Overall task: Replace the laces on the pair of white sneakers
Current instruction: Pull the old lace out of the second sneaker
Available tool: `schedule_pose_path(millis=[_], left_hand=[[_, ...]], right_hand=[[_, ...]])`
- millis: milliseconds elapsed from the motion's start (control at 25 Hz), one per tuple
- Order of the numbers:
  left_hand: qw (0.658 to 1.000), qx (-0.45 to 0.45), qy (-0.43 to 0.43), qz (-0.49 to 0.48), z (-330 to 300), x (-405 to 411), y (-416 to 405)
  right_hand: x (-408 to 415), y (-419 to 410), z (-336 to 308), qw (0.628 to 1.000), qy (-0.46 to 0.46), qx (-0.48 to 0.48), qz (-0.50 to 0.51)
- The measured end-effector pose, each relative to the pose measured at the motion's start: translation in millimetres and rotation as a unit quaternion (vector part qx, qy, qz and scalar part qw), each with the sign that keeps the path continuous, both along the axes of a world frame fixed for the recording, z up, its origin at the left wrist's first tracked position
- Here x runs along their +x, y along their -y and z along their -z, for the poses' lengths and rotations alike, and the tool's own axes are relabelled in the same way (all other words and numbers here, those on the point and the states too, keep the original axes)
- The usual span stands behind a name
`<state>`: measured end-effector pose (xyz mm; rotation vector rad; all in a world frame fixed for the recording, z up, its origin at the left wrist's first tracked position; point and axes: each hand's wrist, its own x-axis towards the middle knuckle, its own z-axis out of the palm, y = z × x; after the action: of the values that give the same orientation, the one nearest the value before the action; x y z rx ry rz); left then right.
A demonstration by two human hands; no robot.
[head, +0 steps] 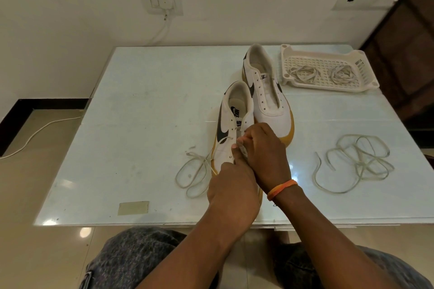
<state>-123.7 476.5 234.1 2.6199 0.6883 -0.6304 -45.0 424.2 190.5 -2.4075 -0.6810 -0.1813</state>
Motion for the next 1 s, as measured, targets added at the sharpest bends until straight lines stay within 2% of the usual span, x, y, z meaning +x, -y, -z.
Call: schedule_pose_path(millis=[160,320,400,560,680,800,1000], left_hand=[[0.997,-0.006,0.05,0.055,-10.7,-1.5,-17.8],[0.976,-0.021,0.207,-0.057,-18.8,15.4,-59.3],[0.963,-0.02,0.249,-0.106,-14.7,22.2,-70.9],[0.96,-0.038,0.25,-0.117,-1.8,31.8,-68.2],[0.963,-0.022,0.243,-0.112,4.7,37.3,-66.6],[0.97,-0.021,0.225,-0.095,7.4,38.1,-62.1],[0.967,-0.047,0.231,-0.093,6.2,40.8,-64.4]], right_hand=[[6.2,7.5,-5.2,0.998,-0.062,0.023,0.018],[5.3,8.0,-3.5,0.999,-0.031,0.038,0.001],[4.4,7.5,-0.2,0.999,-0.013,0.038,-0.007],[0.5,7.4,4.5,0.998,0.051,0.04,-0.026],[-4.9,5.6,13.6,0.994,0.109,-0.002,-0.017],[-6.2,3.8,21.1,0.994,0.108,-0.006,-0.003],[-6.6,2.6,17.3,0.997,0.054,0.06,0.02]])
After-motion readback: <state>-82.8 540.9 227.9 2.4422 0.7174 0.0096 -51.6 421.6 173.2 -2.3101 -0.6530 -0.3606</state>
